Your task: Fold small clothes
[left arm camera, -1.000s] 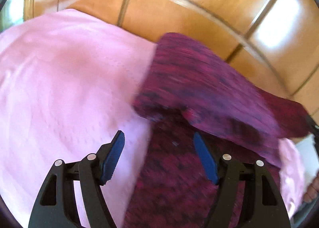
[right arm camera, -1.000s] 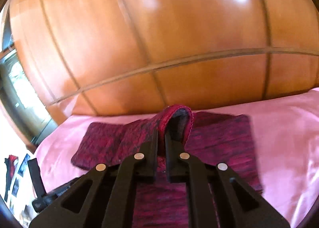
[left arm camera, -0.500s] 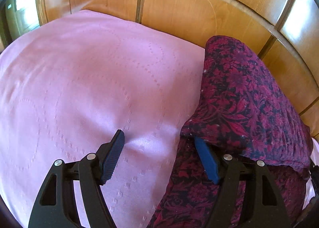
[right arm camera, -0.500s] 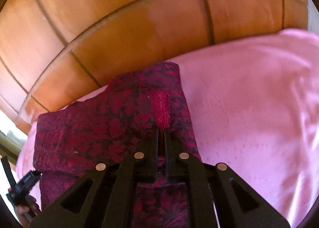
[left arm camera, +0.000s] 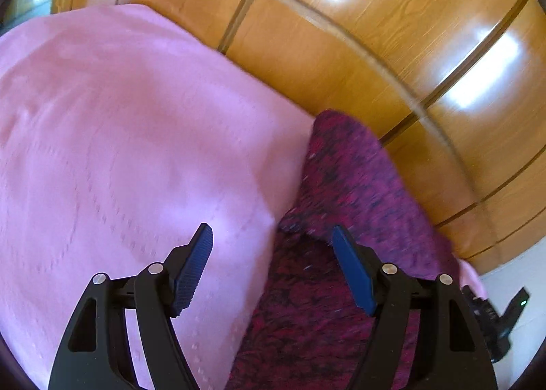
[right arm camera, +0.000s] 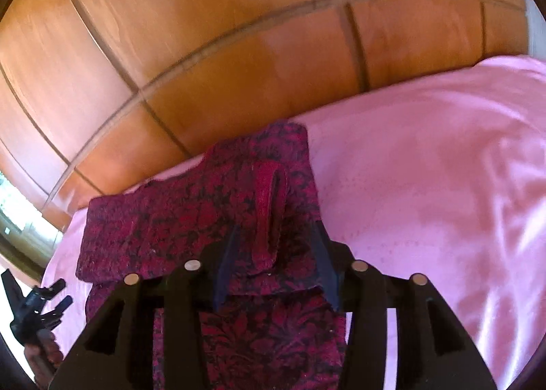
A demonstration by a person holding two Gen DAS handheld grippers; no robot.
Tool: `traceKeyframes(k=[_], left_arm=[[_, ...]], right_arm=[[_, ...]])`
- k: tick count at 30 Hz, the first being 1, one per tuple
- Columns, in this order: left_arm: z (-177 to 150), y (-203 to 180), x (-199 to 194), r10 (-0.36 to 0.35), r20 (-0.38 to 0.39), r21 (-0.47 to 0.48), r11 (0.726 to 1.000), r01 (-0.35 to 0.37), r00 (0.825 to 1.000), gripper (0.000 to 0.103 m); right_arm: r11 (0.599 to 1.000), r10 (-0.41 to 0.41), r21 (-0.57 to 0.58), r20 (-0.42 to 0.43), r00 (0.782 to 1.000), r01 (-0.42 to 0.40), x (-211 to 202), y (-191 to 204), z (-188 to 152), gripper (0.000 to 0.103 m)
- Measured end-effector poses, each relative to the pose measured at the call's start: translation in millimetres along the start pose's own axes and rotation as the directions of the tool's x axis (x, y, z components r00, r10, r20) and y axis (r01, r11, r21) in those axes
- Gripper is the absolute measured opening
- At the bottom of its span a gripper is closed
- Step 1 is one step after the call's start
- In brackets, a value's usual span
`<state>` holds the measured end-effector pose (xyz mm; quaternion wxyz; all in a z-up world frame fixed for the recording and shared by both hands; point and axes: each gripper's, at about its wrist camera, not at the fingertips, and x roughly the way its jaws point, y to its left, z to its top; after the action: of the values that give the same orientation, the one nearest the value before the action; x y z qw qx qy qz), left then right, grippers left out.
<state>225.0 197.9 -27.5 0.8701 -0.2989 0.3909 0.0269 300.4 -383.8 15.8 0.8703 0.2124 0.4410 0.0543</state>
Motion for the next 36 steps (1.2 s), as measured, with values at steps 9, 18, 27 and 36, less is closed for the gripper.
traceKeyframes(k=[9, 18, 27, 36], left_arm=[[46, -13, 45, -0.109, -0.08, -0.09, 0.991, 0.102, 0.991, 0.072], [70, -21, 113, -0.219, -0.189, -0.175, 0.967, 0.186, 0.957, 0.072], [48, -47, 109, -0.027, -0.086, 0.085, 0.996, 0.034, 0.996, 0.015], [28, -94, 87, 0.221, 0.126, 0.285, 0.926, -0.248, 0.967, 0.042]], right_arm=[[0.98, 0.046, -0.192, 0.004, 0.999, -0.044, 10, 66, -2, 0.043], [0.976, 0.001, -0.219, -0.029, 1.0, -0.008, 47, 77, -5, 0.043], [0.943, -0.036, -0.331, -0.04, 0.999, 0.021, 59, 87, -21, 0.044], [0.92, -0.11, -0.381, -0.016, 0.994, 0.096, 82, 95, -33, 0.044]])
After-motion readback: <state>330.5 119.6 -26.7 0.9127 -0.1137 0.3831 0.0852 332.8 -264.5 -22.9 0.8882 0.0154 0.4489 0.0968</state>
